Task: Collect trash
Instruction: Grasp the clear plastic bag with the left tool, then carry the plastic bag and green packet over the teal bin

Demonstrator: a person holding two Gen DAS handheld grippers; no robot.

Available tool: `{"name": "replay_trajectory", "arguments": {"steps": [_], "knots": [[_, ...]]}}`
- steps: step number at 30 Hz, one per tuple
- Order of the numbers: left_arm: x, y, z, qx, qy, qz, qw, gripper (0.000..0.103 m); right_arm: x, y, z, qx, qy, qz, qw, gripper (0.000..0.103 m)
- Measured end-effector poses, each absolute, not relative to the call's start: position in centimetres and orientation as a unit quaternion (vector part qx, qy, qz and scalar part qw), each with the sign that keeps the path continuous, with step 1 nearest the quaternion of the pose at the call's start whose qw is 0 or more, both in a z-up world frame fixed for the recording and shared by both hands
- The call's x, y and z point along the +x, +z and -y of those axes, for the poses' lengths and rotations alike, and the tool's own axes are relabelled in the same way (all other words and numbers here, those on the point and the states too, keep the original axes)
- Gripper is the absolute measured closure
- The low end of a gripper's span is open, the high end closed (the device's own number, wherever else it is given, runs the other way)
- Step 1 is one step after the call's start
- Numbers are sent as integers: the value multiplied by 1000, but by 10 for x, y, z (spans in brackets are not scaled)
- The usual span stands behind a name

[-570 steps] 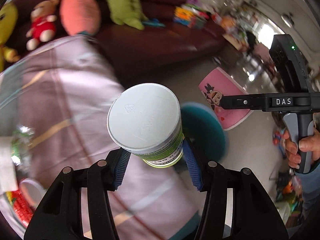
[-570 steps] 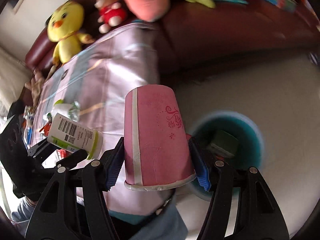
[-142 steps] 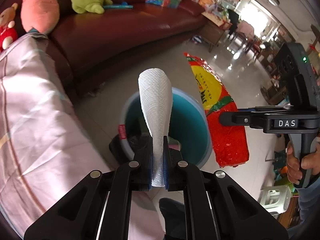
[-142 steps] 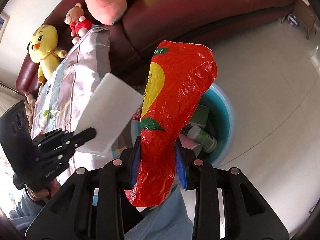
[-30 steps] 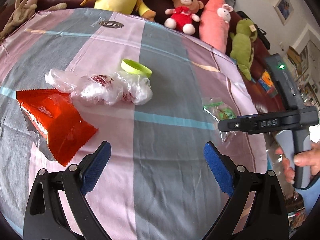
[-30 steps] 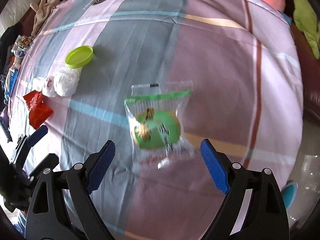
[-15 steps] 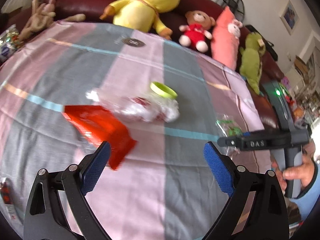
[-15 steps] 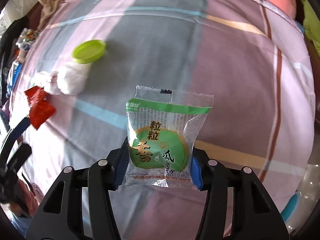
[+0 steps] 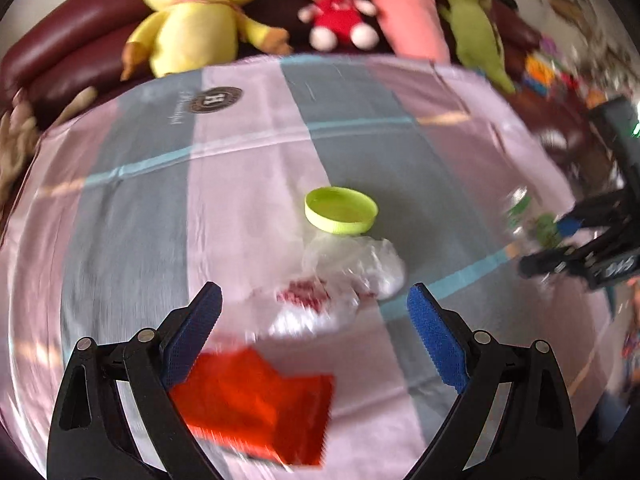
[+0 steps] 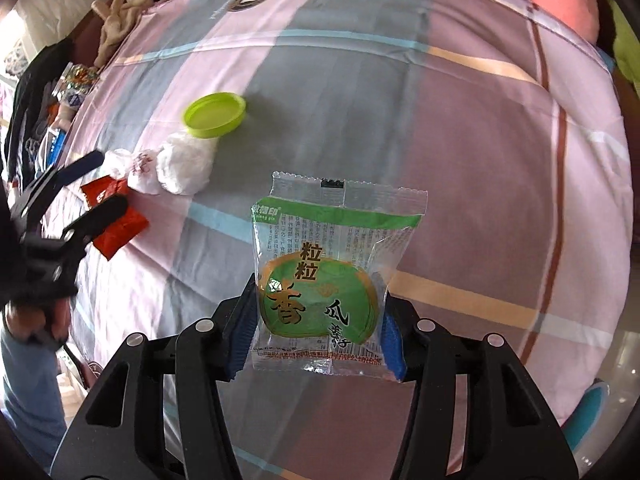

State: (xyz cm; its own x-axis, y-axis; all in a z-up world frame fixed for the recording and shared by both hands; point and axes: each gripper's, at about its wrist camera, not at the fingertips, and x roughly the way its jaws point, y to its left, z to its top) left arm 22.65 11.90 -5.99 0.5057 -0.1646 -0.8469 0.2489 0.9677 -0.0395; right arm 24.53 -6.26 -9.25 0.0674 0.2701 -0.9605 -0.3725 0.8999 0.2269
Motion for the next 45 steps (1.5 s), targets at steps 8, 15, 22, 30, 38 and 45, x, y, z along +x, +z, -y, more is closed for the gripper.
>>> {"name": "replay_trajectory", "arguments": {"steps": [8, 15, 22, 30, 38, 45], "knots": [[240, -98, -105, 89, -157, -531, 828, 52, 258, -102, 95, -14, 200, -659, 725, 51], [216, -84, -76, 75, -172, -511, 839, 63, 251, -102, 114, 12, 200, -653, 730, 52], [189, -61, -26, 71, -188, -493, 846, 63, 225, -91, 144, 43, 201, -642, 739, 52], [165, -33, 31, 83, -212, -474, 851, 63, 191, -77, 194, 71, 186, -627, 753, 52], [151, -12, 81, 105, -228, -459, 852, 63, 156, -60, 262, 108, 163, -604, 773, 52], [135, -4, 137, 123, -259, -450, 846, 63, 126, -48, 322, 146, 147, -577, 790, 52]]}}
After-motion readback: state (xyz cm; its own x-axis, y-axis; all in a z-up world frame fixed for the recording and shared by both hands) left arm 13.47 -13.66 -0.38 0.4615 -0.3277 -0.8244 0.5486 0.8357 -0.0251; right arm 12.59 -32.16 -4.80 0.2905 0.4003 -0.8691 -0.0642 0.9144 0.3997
